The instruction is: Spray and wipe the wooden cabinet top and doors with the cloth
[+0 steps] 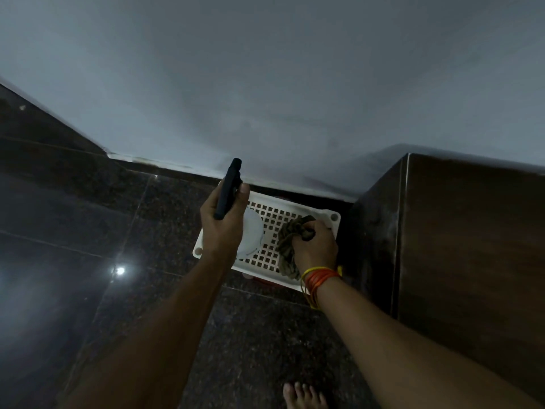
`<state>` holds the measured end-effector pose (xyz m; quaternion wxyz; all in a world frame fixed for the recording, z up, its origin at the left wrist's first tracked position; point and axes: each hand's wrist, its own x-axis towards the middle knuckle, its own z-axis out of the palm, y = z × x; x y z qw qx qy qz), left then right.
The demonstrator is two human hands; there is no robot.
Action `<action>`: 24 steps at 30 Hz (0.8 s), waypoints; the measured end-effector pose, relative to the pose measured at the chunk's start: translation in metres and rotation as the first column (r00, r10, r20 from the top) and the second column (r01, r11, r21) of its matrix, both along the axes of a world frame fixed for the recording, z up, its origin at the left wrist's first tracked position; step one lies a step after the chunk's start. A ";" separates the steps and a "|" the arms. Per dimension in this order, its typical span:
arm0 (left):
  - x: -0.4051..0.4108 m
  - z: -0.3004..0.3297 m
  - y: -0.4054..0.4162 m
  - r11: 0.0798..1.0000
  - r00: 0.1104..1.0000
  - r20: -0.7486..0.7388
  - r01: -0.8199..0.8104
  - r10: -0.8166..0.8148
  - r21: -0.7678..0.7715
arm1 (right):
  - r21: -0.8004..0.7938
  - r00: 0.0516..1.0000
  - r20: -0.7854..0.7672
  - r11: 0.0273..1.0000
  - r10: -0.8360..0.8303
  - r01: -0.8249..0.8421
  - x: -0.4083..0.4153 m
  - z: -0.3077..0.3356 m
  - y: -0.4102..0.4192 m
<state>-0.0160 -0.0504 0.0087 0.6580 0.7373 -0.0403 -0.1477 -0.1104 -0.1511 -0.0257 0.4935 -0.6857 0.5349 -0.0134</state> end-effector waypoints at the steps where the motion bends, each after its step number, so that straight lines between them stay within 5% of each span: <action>1: 0.001 -0.005 0.000 1.000 1.000 0.002 0.009 -0.009 0.000 | 0.008 1.000 -0.015 1.000 0.012 -0.012 0.001 -0.005 0.000; 14: -0.011 -0.014 0.019 0.969 0.983 -0.012 0.184 -0.184 0.163 | 0.158 0.989 -0.002 0.977 0.146 -0.144 0.004 -0.015 0.010; 20: -0.030 -0.014 0.029 0.990 0.987 -0.102 0.129 -0.123 0.050 | 0.075 0.987 0.035 0.984 0.156 -0.159 -0.012 0.004 0.012; 24: -0.038 -0.010 0.041 0.976 0.989 -0.072 0.138 -0.127 0.166 | 0.001 0.986 0.025 0.986 0.166 -0.166 -0.020 0.024 0.008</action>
